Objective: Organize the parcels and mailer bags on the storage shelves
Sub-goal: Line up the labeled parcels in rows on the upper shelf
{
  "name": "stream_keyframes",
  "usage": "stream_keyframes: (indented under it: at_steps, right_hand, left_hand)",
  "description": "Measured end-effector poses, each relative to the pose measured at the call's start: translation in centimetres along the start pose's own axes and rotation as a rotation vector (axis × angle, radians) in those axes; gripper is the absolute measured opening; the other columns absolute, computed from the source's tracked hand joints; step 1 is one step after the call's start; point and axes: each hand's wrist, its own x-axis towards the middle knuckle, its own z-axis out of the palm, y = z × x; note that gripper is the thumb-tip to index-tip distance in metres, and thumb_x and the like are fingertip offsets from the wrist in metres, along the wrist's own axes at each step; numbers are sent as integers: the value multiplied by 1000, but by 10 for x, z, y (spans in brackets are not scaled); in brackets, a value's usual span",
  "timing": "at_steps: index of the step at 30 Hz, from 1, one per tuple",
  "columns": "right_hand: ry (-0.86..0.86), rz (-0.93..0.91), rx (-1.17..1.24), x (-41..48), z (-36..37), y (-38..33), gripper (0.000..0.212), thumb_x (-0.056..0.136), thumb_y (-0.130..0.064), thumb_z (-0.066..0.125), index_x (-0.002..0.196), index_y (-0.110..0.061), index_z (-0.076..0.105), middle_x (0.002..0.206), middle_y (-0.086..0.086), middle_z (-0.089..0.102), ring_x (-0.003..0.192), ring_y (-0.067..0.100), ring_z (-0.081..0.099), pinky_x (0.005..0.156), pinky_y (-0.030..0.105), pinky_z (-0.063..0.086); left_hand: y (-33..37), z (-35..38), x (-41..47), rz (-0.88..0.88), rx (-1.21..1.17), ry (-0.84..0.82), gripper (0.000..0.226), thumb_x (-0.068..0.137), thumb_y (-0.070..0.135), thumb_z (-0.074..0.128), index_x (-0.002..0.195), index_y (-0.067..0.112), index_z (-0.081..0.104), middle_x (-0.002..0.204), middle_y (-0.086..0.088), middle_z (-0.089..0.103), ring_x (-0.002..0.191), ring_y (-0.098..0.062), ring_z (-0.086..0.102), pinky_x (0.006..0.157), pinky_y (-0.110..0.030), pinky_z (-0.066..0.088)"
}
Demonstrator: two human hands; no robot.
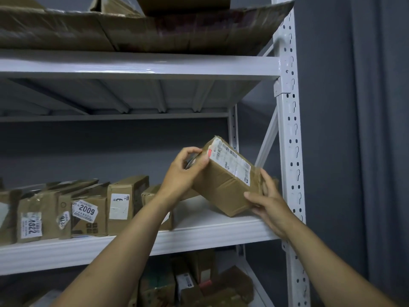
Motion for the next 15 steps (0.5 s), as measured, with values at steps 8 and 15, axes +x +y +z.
stream_keyframes:
  at_steps: [8,15]
  right_hand:
    - [50,-86,-23,0,5,-9,82,80,-8,69,147,-31,29,144,-11,47,128,11,49,96,35,48]
    - [69,34,-284,-12,11,-26,75,79,-32,73,145,-31,36,129,-7,53,118,15,53,100,41,48]
  left_hand:
    - [-7,4,-8,-162,120,-31,110,59,82,61,149,38,17,154,8,26,137,-17,33,108,-45,38]
    - [-13,8,-27,81,456,-160,120,56,56,77,150,42,3,150,24,7,138,-16,18,112,-41,30]
